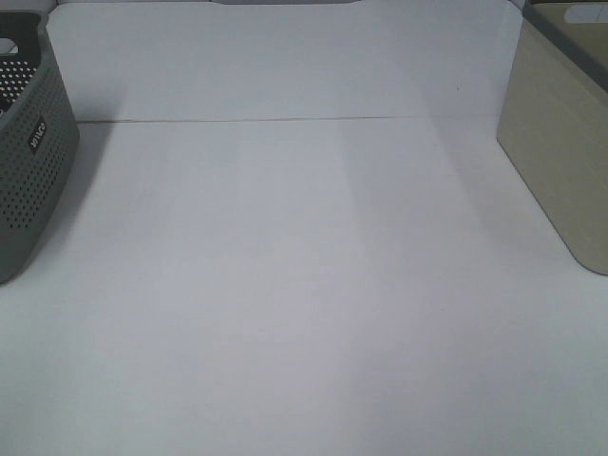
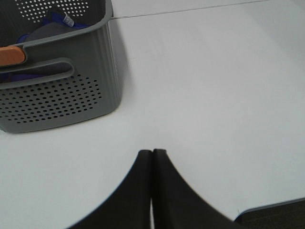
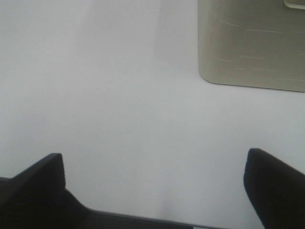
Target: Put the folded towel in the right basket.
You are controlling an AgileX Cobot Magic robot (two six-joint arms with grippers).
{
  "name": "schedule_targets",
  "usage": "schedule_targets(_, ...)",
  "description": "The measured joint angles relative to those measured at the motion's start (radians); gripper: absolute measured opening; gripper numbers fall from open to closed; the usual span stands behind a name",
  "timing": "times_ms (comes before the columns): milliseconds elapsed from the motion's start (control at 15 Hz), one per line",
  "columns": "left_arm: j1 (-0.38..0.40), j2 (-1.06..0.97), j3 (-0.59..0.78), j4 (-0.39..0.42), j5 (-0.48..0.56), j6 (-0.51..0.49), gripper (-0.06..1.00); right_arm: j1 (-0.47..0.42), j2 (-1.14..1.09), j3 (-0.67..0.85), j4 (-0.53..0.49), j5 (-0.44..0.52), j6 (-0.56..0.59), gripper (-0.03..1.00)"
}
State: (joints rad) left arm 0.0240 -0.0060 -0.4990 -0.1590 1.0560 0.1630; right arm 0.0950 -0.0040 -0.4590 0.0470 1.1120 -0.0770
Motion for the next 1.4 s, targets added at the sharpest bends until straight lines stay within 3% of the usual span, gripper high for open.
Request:
schedule_targets(400,0.0,0.0,0.0,0.0,0.0,0.0,0.0,-0.004,0.0,0.0,0.0,0.0,0.0,0.98)
schedule_targets(667,0.0,0.0,0.0,0.0,0.0,0.0,0.0,-0.068,0.0,0.0,0.002,0.0,0.0,0.98)
schedule_targets(1400,0.0,0.0,0.0,0.0,0.0,0.0,0.0,-0.068,0.0,0.0,0.004,0.0,0.0,0.98)
